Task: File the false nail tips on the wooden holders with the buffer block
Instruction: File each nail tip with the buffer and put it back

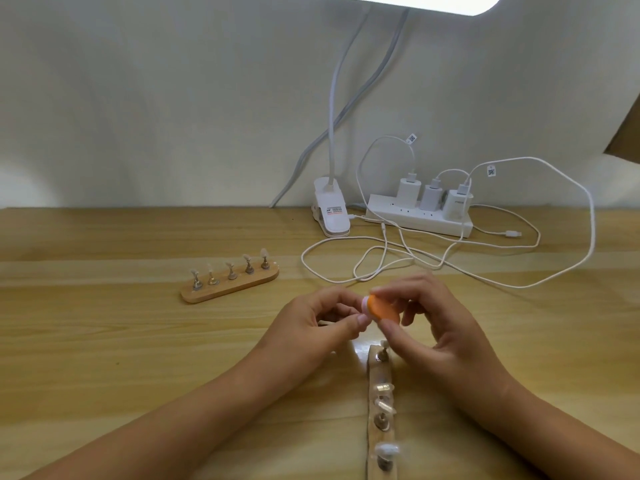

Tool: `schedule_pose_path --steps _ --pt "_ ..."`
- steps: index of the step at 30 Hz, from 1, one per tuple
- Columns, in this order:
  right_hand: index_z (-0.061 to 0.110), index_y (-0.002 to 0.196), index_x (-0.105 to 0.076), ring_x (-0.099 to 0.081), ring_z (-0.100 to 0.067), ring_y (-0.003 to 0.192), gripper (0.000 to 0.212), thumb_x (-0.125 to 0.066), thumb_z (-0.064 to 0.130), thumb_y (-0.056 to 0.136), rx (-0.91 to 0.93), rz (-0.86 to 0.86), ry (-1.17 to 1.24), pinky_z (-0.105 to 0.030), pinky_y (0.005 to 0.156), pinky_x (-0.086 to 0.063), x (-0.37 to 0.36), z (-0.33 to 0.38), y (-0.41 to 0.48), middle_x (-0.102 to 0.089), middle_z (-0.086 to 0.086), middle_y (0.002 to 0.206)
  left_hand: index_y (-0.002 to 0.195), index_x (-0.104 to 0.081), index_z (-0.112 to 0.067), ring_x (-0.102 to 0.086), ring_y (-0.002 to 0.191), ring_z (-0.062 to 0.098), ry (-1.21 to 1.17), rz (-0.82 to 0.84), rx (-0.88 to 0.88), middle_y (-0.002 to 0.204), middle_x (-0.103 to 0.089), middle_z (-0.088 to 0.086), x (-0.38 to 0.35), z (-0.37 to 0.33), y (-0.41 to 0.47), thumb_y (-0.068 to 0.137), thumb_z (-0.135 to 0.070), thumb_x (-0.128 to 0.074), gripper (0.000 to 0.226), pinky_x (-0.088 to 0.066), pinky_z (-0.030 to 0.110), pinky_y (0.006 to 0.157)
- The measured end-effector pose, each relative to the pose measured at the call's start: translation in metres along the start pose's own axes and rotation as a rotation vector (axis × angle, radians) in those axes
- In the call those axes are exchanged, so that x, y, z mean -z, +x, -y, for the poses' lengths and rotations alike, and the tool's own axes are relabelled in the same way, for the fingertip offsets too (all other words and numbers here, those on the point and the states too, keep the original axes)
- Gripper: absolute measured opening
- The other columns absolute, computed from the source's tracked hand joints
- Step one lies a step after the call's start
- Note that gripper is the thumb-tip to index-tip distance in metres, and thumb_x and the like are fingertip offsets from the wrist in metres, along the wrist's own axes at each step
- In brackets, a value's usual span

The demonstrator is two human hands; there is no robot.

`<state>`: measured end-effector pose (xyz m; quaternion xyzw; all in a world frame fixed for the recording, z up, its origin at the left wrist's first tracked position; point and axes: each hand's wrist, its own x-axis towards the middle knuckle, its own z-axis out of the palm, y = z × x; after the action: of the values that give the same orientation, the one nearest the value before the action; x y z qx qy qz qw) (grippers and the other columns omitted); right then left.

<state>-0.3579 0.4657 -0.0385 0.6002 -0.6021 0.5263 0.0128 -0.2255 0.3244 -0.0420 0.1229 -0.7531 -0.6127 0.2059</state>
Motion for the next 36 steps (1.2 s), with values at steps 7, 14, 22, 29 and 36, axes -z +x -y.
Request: schedule_pose_path --steps 7,14,22,29,36 --pt "0.018 0.109 -0.063 -0.061 -0.022 0.088 0.027 -0.071 0.017 0.084 -0.088 -0.064 0.126 -0.033 0.075 -0.052 0.003 0.000 -0.002 -0.063 0.004 0.101 0.088 -0.072 -0.022 -0.067 0.079 0.008 -0.084 0.000 0.006 0.082 -0.073 0.004 -0.001 0.002 0.001 0.086 -0.018 -0.071 0.005 -0.054 0.022 0.076" --pt "0.019 0.106 -0.062 -0.061 -0.016 0.087 0.031 -0.076 0.004 0.083 -0.220 -0.100 0.155 -0.029 0.076 -0.051 0.002 -0.004 0.001 -0.064 0.004 0.099 0.088 -0.071 -0.028 -0.069 0.083 0.009 -0.065 0.008 -0.010 0.082 -0.074 -0.001 -0.001 0.004 0.002 0.085 -0.023 -0.071 0.005 -0.055 0.022 0.078" --pt "0.016 0.102 -0.062 -0.061 -0.018 0.083 0.031 -0.076 -0.002 0.082 -0.248 -0.067 0.164 -0.032 0.077 -0.051 -0.005 -0.004 0.002 -0.063 -0.002 0.093 0.085 -0.072 -0.025 -0.068 0.079 0.009 -0.121 -0.005 0.007 0.083 -0.074 0.005 0.000 0.002 0.003 0.078 -0.030 -0.071 0.009 -0.053 0.019 0.073" --pt "0.028 0.104 -0.063 -0.061 -0.022 0.083 0.027 -0.075 0.018 0.082 -0.163 0.020 0.195 -0.034 0.076 -0.053 -0.004 0.003 0.000 -0.062 -0.002 0.095 0.089 -0.073 -0.027 -0.069 0.084 0.012 -0.096 0.005 0.001 0.089 -0.075 0.008 -0.001 0.002 0.002 0.083 -0.030 -0.073 0.007 -0.053 0.021 0.075" --pt "0.017 0.104 -0.057 -0.060 -0.018 0.080 0.028 -0.073 0.007 0.083 -0.173 -0.107 0.230 -0.028 0.075 -0.051 -0.004 0.001 -0.001 -0.064 0.001 0.091 0.089 -0.069 -0.014 -0.067 0.074 0.006 -0.175 -0.002 0.006 0.078 -0.073 0.003 -0.003 0.004 0.003 0.073 -0.029 -0.069 0.022 -0.052 0.017 0.067"
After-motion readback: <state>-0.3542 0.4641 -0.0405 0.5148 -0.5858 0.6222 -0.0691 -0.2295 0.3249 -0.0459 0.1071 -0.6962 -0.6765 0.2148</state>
